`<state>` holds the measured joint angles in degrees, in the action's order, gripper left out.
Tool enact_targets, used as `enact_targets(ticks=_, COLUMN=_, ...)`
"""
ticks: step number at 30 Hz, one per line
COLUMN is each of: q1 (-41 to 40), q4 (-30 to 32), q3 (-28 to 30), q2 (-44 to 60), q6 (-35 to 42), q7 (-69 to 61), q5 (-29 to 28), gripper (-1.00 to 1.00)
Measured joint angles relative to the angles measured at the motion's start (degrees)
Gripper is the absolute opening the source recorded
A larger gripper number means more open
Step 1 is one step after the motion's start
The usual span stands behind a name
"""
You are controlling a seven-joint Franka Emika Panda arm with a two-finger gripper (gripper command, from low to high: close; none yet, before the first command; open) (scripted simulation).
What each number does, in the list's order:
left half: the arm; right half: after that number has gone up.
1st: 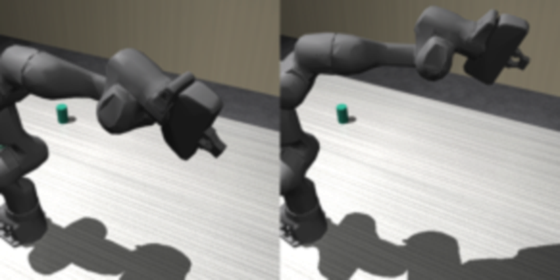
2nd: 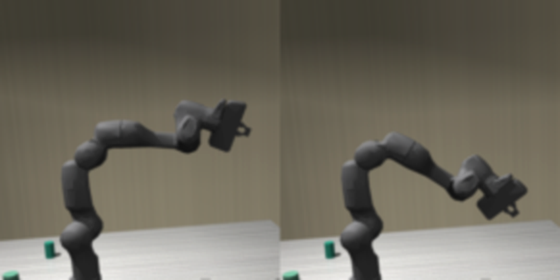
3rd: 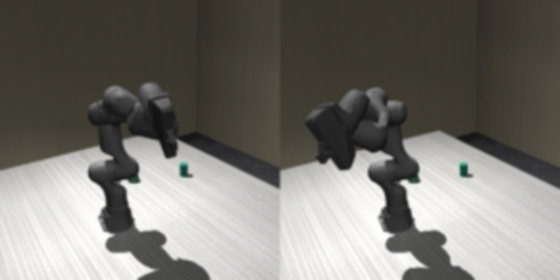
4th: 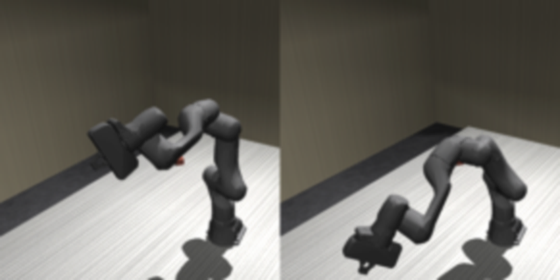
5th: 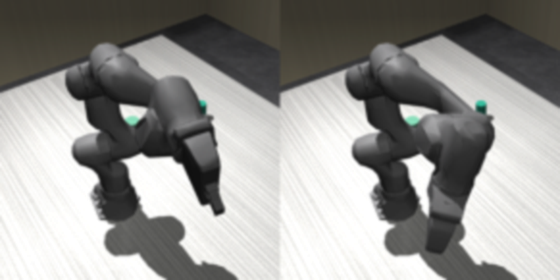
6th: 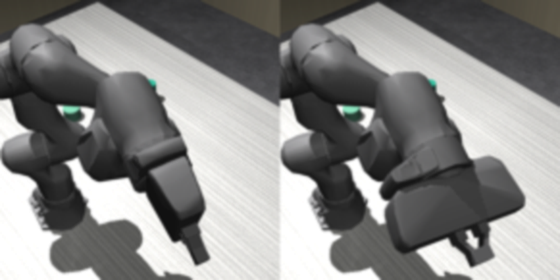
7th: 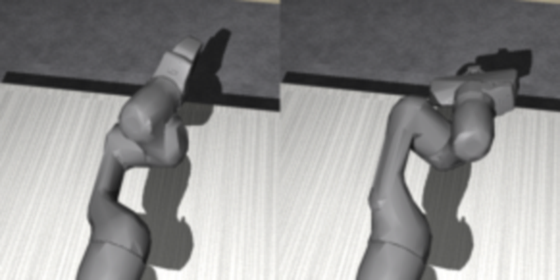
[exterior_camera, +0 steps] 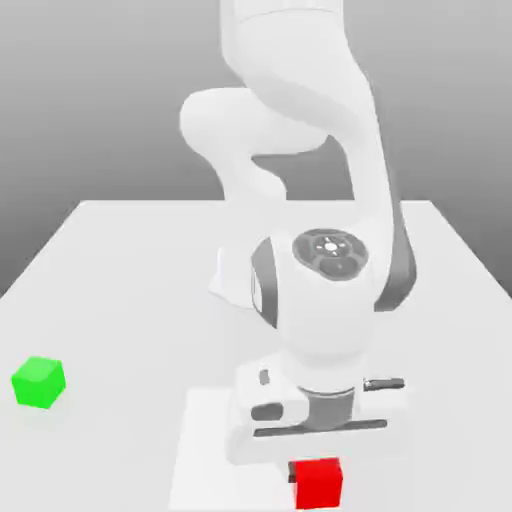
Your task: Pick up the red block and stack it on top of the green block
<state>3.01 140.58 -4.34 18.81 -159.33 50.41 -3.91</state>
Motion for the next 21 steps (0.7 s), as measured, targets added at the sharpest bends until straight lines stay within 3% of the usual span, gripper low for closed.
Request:
enact_targets(ticks=3, q1=-0.78, q4=0.97, q3=-0.41, q2=-5.67, q6=4.69, q7=-0.9, q5=1.28, gripper=-1.0)
enact_targets(ticks=11, q1=-12.79, q4=4.89, q3=11.51, q2=-11.83, q6=6.99, q7=-0.07, q5=3.47, gripper=-1.0)
enact_targets(ticks=17, q1=-29.17, q4=8.04, q3=21.23, q2=-16.47, q6=8.42, q7=1.52, q5=4.46, gripper=-1.0)
enact_targets(ticks=21, q1=-31.98, q4=8.62, q3=21.4, q2=-12.69, q6=4.31, q7=-0.64, q5=8.3, gripper=-1.0)
